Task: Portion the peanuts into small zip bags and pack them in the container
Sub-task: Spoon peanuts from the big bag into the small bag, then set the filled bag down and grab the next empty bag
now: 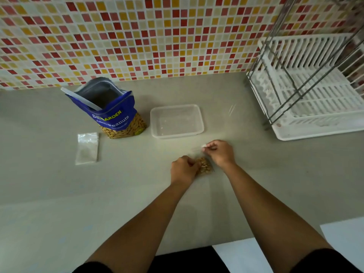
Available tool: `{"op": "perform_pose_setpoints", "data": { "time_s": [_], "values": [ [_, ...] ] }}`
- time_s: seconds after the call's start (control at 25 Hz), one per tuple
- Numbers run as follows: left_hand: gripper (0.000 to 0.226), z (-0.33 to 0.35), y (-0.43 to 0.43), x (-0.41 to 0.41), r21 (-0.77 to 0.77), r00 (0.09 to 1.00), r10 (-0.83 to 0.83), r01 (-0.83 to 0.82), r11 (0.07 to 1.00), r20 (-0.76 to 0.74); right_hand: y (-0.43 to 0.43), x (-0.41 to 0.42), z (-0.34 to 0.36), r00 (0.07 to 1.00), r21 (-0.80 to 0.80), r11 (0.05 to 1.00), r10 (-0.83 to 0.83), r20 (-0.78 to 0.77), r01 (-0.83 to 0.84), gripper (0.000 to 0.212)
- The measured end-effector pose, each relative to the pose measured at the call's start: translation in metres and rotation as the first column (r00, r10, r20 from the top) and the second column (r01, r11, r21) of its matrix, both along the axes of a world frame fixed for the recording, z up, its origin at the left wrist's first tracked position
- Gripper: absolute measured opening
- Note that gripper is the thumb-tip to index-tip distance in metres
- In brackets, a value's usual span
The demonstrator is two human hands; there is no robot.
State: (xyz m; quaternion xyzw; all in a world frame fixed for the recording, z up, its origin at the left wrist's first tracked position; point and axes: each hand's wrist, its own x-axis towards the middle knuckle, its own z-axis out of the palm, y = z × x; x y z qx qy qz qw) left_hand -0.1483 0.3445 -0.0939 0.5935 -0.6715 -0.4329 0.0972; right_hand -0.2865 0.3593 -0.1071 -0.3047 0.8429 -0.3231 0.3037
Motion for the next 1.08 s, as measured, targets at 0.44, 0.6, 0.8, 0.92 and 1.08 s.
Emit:
{"op": "perform_pose_setpoints", "data": {
  "time_s": [0.44, 0.6, 0.8, 0.92, 1.08],
  "values": [
    [0.019, 0.015, -0.024, 0.054, -0.123, 0.995, 0.031, -0.043, 0.992, -0.097, -0.005, 0.034, 0.047, 0.966, -0.149, 0.989, -0.028, -0.258, -0.011, 0.013],
    [0.020, 0.024, -0.055, 0.117, -0.186, 0.987, 0.129, -0.145, 0.972, -0.095, -0.020, 0.116, 0.031, 0.912, -0.206, 0.921, 0.255, -0.320, -0.330, 0.009],
    [0.021, 0.026, -0.098, 0.193, -0.258, 0.939, 0.340, -0.340, 0.904, -0.046, -0.032, 0.199, -0.014, 0.726, -0.032, 0.784, 0.557, -0.402, -0.620, 0.047],
    [0.026, 0.021, -0.127, 0.228, -0.299, 0.894, 0.446, -0.415, 0.859, 0.039, -0.037, 0.219, -0.025, 0.633, 0.162, 0.758, 0.626, -0.455, -0.632, 0.062],
    [0.043, 0.005, -0.157, 0.252, -0.172, 0.859, 0.448, -0.416, 0.893, 0.246, -0.035, 0.224, -0.032, 0.575, 0.240, 0.763, 0.620, -0.534, -0.600, 0.068]
  ]
}}
